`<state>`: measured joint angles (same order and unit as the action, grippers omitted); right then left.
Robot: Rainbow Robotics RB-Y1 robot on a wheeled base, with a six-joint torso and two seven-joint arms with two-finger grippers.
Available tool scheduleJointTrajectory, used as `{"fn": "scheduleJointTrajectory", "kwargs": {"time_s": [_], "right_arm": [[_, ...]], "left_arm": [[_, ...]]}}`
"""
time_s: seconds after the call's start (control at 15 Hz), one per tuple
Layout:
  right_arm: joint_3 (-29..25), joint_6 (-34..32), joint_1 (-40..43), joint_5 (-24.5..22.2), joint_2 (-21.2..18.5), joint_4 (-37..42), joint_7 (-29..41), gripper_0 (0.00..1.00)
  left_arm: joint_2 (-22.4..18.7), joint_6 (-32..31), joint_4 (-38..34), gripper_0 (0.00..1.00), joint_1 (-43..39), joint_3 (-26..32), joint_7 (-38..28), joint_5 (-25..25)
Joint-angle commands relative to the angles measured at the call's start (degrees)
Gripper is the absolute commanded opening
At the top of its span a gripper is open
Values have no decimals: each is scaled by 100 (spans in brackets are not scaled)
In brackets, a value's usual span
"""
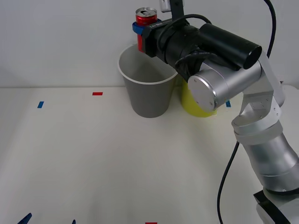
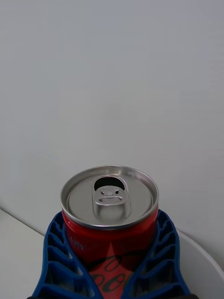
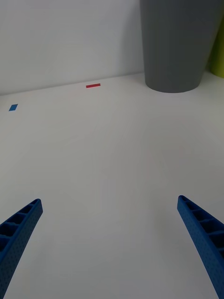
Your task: Put cans in the gray bin and PET bottles in the light green bin.
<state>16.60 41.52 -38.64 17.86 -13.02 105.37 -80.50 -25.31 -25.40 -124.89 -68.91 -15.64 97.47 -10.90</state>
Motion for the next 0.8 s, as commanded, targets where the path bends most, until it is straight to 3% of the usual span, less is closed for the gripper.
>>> {"fn": "scheduleJointTrajectory", "kwargs": {"time_s": [0.07,0.33,0.8], "right_arm": [[1,-724,-91,358,-52,-623,52,0],[89,-829,-117,490,-228,-719,17,0],[97,-829,-109,323,-236,-719,35,0]], "left_arm": [[0,0,0,100,0,0,0,0],[0,0,0,100,0,0,0,0],[0,0,0,100,0,0,0,0]]}}
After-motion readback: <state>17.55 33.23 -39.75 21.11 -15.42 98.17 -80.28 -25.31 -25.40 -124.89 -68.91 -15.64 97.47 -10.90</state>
